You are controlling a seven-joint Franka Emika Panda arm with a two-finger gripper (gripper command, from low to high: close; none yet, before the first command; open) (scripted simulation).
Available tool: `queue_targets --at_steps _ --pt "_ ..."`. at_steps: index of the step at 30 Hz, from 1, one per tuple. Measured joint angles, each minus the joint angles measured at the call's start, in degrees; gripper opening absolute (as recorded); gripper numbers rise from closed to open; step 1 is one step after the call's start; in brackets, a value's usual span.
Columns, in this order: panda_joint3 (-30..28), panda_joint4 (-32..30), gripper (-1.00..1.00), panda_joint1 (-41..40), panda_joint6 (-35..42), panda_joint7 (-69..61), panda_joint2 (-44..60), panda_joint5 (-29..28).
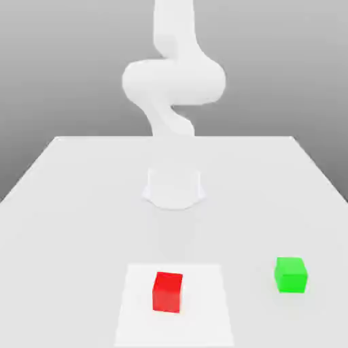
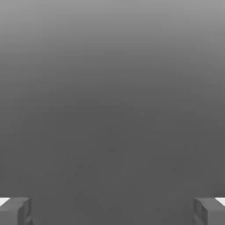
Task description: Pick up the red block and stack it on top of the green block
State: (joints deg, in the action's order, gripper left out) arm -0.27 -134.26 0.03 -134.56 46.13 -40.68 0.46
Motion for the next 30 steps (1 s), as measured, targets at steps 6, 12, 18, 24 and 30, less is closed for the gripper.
queue_targets --at_steps 6,12,18,24,30 --pt "-0.2 -6.2 0.0 -0.2 -7.0 0.8 12.9 1.2" --pt "0.0 -12.2 0.0 -0.5 -13.8 2.0 25.4 1.7" --pt "0.0 -18.2 0.0 -1.0 -20.6 4.2 37.8 0.8" --pt "-0.2 -20.0 0.0 -1.0 -29.4 5.6 50.3 -0.2" --pt "-0.1 -19.3 -1.0 -1.2 -34.3 5.6 56.0 -0.1"
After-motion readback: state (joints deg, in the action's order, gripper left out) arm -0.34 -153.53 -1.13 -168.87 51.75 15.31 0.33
